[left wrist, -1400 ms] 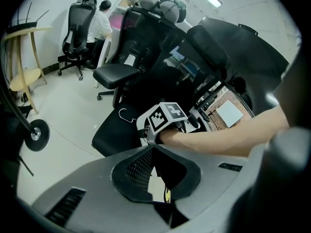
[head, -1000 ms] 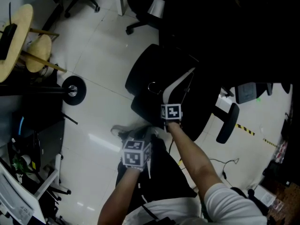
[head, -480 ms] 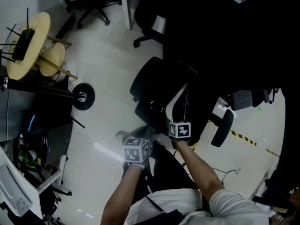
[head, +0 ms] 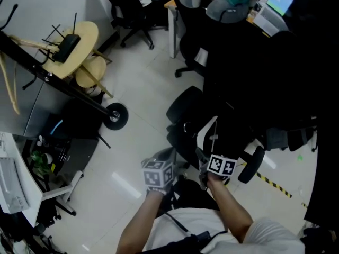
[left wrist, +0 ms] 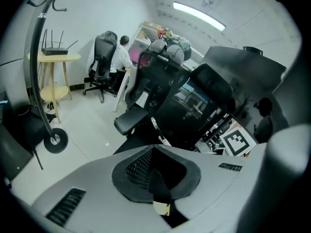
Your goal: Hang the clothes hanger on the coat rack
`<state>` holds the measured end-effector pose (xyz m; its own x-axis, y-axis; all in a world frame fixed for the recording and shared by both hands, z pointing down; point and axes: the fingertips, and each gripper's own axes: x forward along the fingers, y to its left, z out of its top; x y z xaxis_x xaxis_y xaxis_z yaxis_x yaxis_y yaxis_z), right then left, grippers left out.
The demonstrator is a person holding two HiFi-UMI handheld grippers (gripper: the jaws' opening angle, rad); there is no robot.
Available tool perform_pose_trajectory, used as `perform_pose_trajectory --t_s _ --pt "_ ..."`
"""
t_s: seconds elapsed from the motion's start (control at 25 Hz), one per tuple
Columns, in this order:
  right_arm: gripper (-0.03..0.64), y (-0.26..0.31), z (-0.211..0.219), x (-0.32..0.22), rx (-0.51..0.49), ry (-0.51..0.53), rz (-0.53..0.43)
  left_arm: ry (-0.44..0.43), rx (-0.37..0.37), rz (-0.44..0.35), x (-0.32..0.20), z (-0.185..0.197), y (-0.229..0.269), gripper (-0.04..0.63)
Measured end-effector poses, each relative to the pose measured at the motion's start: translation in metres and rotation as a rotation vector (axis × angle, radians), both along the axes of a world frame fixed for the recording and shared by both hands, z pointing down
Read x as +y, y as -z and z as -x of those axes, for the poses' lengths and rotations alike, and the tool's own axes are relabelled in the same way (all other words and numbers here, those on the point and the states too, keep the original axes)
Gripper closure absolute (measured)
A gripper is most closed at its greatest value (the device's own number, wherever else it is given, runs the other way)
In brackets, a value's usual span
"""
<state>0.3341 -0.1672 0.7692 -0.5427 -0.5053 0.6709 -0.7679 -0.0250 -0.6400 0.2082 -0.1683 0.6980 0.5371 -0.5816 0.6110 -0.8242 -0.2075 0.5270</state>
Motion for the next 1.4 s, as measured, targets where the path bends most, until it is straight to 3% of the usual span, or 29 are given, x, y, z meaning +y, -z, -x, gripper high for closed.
perform_pose_trajectory --t_s 0.16,0.52,0.8,1.0,1.4 --pt "0.474 0.062 0.004 -0.002 -0.084 -0.004 -0.091 0.047 -0.012 -0.086 0.0 0.01 0.045 0.595" --pt "0.474 0.163 0.063 -0.026 -0.166 0.192 -0.276 0.202 -0.048 -0.279 0.002 0.072 0.145 0.595" --pt "0.474 0.22 0.135 -0.019 -0.196 0.338 -0.382 0.323 -0.061 -0.402 0.023 0.148 0.211 0.595" --pt "0.474 0.252 0.194 -0.005 -0.265 0.363 -0.402 0.375 -0.07 -0.494 0.031 0.214 0.26 0.595" --pt "0.474 0.299 0.347 0.044 -0.382 0.483 -0.417 0.389 -0.094 -0.594 0.079 0.334 0.318 0.595"
